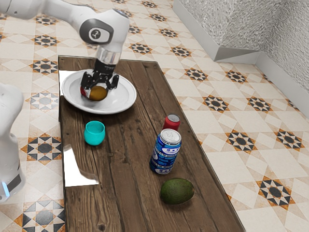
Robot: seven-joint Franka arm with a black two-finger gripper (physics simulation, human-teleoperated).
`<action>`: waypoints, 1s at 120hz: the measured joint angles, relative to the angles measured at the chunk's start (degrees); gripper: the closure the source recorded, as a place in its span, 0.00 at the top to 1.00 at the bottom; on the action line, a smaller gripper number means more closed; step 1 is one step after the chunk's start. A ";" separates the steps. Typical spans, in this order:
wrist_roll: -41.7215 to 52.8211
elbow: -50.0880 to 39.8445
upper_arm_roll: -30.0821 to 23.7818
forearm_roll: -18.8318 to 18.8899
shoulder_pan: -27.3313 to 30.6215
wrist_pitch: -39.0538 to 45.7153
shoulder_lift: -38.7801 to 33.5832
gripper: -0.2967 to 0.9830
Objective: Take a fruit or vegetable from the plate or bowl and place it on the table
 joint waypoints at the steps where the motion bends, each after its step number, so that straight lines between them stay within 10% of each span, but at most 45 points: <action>1: 0.04 0.20 -0.12 0.00 -0.16 -0.19 -0.03 0.58; 18: 0.69 6.47 -7.17 -1.00 -3.14 -3.93 -0.40 0.56; 58: 1.54 9.24 -10.35 -5.13 -30.29 -8.54 3.73 0.56; 120: 2.41 14.87 -10.05 -11.34 -34.13 -5.34 19.43 0.72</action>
